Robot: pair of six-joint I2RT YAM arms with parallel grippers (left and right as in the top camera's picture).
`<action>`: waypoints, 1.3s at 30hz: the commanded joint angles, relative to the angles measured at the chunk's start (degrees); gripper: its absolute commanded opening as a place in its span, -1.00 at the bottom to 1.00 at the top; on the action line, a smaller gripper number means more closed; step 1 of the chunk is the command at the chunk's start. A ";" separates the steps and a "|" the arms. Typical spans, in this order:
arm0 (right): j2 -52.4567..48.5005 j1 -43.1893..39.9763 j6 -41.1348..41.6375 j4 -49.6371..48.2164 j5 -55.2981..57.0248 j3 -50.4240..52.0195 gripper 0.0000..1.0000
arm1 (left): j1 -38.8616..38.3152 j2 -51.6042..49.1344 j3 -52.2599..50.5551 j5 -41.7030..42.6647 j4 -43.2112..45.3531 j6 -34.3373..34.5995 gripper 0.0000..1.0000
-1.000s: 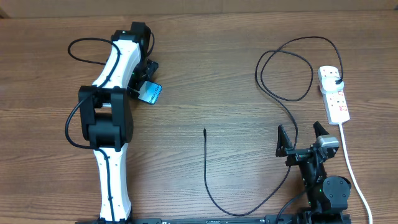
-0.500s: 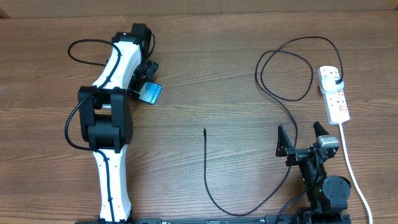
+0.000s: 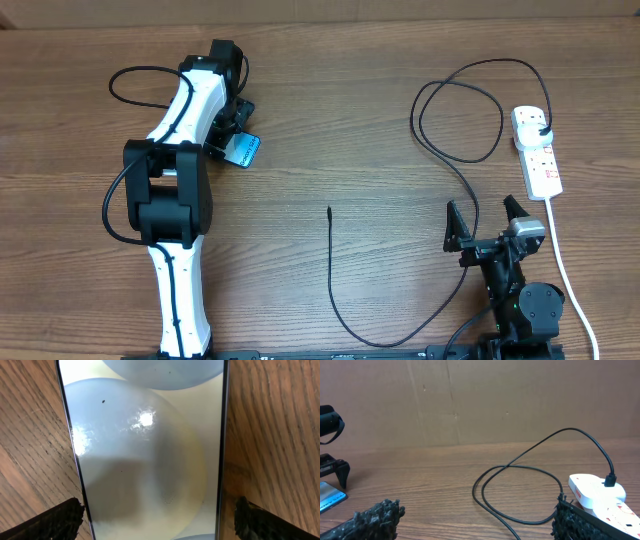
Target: Plug charger to phone and switch on socket
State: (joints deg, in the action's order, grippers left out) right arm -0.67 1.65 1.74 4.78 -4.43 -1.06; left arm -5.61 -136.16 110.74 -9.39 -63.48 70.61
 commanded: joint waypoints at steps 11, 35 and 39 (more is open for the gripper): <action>0.50 0.33 0.42 -0.15 0.50 0.59 1.00 | -0.09 -4.09 -4.96 1.09 -1.49 -0.42 0.99; 0.50 0.33 0.42 -0.15 0.50 0.59 1.00 | -0.07 -4.09 -7.50 1.60 1.97 -3.69 0.99; 0.50 0.33 0.42 -0.15 0.50 0.59 1.00 | -0.04 -4.09 -7.52 2.51 4.87 -4.02 0.99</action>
State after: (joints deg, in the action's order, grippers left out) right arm -0.67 1.65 1.74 4.80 -4.45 -1.06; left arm -5.61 -134.15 106.74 -8.54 -59.99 68.45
